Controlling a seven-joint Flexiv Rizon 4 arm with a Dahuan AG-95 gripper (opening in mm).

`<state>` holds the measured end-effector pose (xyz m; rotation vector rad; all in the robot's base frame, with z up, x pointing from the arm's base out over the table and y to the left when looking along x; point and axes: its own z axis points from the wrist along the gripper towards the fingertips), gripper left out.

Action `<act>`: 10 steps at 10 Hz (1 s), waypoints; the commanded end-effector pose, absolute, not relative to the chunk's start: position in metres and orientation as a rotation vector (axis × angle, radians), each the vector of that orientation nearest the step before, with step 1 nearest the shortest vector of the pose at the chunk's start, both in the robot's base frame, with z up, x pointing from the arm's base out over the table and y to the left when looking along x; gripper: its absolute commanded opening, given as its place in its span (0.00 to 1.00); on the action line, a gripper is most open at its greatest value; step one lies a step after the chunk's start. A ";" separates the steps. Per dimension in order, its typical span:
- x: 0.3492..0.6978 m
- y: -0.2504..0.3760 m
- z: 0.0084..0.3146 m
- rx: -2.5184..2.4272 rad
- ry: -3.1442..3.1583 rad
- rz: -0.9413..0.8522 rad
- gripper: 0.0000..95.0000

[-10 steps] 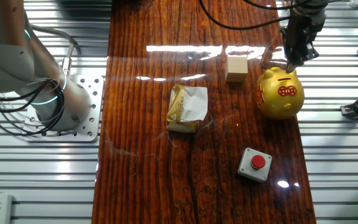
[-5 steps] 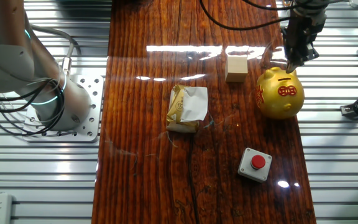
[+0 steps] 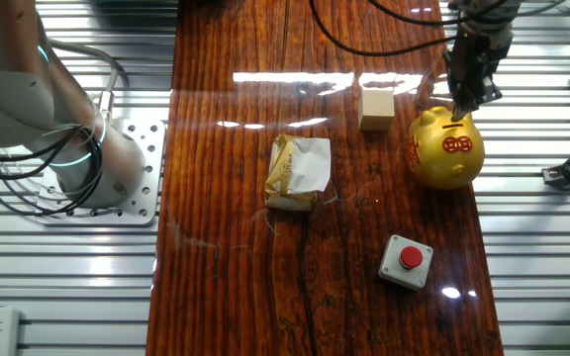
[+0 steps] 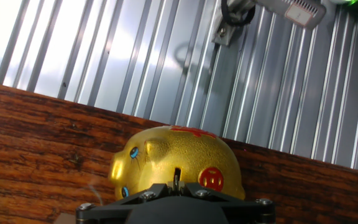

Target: Drop coins into a piggy bank

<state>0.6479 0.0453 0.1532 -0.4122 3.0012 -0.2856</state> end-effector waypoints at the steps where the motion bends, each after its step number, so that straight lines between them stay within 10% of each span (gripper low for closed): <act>1: 0.649 0.045 0.153 -0.413 3.003 -0.284 0.00; 10: 0.646 0.043 0.150 -0.394 3.005 -0.258 0.00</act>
